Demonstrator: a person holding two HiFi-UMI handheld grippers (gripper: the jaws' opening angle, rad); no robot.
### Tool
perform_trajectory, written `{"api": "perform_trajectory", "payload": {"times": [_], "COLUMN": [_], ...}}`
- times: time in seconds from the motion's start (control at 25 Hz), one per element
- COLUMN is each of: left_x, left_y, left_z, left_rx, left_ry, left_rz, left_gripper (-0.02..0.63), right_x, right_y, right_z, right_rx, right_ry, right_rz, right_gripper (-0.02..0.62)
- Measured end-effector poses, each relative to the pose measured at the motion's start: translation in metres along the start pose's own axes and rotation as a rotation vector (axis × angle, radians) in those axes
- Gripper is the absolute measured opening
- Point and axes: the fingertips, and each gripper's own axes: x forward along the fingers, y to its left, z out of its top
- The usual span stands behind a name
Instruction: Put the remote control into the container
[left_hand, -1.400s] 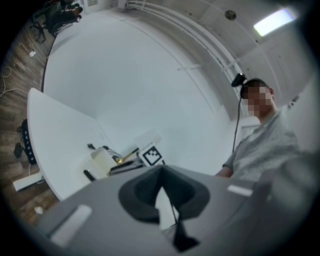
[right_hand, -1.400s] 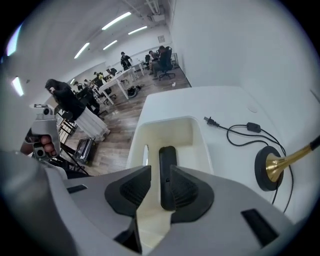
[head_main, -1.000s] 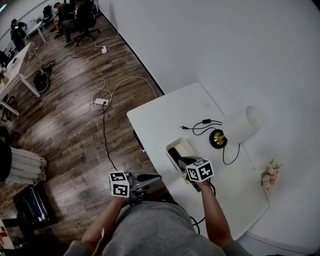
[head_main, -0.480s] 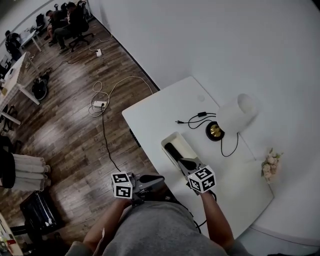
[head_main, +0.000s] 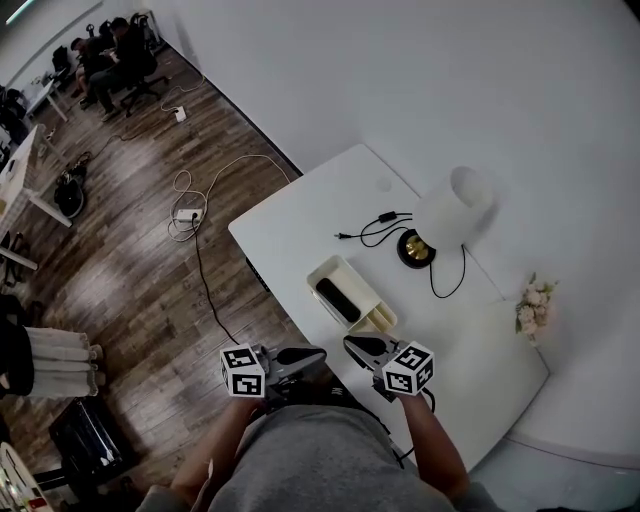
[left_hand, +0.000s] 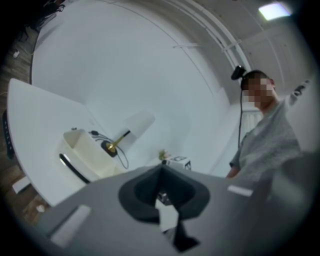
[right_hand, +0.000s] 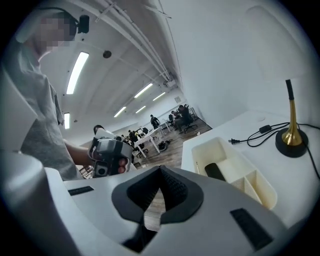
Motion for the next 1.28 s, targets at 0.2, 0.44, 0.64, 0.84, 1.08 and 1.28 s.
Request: {"api": "perform_trajectory", "payload": {"times": [0.2, 0.44, 0.64, 0.84, 1.08, 1.28], "left_x": [0.009, 0.017, 0.018, 0.017, 0.018, 0.018], "left_y": [-0.003, -0.007, -0.01, -0.011, -0.013, -0.014], "left_z": [-0.01, -0.02, -0.022, -0.024, -0.024, -0.027], "left_rx": [0.014, 0.016, 0.021, 0.013, 0.019, 0.016], "left_ry": [0.022, 0.033, 0.03, 0.02, 0.015, 0.017], "left_rz": [0.013, 0.024, 0.029, 0.041, 0.048, 0.056], "left_gripper": [0.0, 0.0, 0.0, 0.0, 0.0, 0.0], "right_x": [-0.01, -0.02, -0.024, -0.024, -0.023, -0.025], "right_y": [0.014, 0.021, 0.024, 0.025, 0.03, 0.033], "right_z": [-0.002, -0.011, -0.011, -0.01, -0.01, -0.013], "right_rx": [0.02, 0.023, 0.024, 0.019, 0.01, 0.022], "right_ry": [-0.036, -0.041, -0.05, -0.049, -0.045, -0.051], "right_rz": [0.05, 0.067, 0.084, 0.098, 0.12, 0.135], "right_gripper": [0.015, 0.015, 0.015, 0.015, 0.015, 0.015]}}
